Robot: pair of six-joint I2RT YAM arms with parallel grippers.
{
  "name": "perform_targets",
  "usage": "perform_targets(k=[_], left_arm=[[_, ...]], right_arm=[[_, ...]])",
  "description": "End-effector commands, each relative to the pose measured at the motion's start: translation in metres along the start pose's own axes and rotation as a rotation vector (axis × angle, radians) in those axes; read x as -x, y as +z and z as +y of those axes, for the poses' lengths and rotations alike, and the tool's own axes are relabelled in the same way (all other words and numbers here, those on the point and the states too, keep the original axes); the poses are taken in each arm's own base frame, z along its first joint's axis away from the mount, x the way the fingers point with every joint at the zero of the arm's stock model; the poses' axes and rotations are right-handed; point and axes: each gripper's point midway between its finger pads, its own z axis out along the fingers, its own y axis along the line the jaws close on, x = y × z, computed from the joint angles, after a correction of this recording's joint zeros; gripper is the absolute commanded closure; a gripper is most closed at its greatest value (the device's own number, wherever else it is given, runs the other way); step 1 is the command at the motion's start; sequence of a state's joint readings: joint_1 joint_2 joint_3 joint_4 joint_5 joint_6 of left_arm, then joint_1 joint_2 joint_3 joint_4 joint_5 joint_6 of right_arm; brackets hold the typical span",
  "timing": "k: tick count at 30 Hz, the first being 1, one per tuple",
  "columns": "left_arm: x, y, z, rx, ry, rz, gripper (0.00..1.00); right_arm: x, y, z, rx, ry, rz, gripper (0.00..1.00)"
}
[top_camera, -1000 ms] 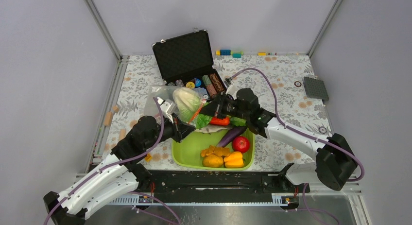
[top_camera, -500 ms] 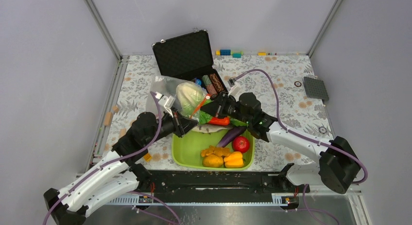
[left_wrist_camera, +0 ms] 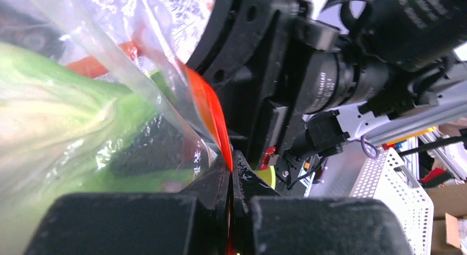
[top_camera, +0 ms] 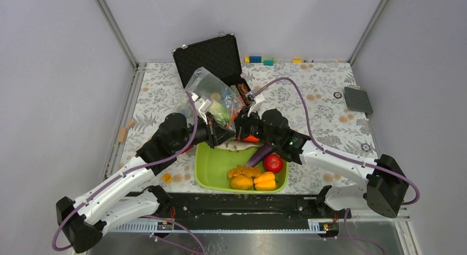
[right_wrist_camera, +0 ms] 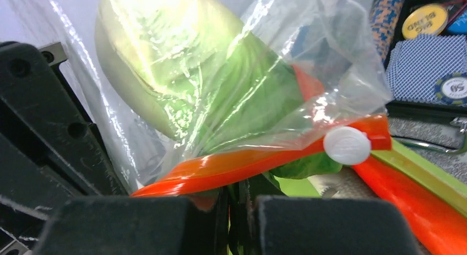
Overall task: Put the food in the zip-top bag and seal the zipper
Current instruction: Place the fake vegetable in the zipper food storage bag.
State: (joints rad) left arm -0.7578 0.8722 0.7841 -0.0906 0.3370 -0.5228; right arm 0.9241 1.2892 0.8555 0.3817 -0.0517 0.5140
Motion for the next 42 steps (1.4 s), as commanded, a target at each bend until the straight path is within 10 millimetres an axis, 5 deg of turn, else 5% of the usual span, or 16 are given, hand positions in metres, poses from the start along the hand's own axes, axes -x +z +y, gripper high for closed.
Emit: perform_targets(k=[1,11,20,26,31,36,42], left_arm=[[-0.039,-0.009,-0.021,-0.196,0.038,0.097,1.0],[-0.067,-0.021,0.026,0.024,-0.06,0.05,1.0],[-0.043,-0.01,0.012,-0.062,-0.115,-0.07,1.0],[-0.022,0.006,-0.02,-0.233,-0.102,-0.077,1.0],[-0.016,0.041,-0.045,-0.428,-0.158,0.021,1.0],[0.004,0.072,-0.075,-0.657,-0.228,0.126,1.0],[0.033,0.082,-0.099,-0.917,-0.35,0.126,1.0]], right_arm=[[0.062,-0.002,0.024,0.09,0.096,-0.169,1.0],[0.105,-0.023,0.021,0.374,0.638,-0.213,1.0],[0.108,-0.032,-0.016,0.263,0.824,-0.362,1.0],[0.101,-0.054,-0.058,0.0,0.774,-0.51,1.0],[0.113,-0.111,-0.112,-0.388,0.608,-0.7,1.0],[0.114,-0.15,-0.138,-0.688,0.387,-0.658,1.0],[0.096,-0.156,-0.164,-0.908,0.188,-0.484,1.0]])
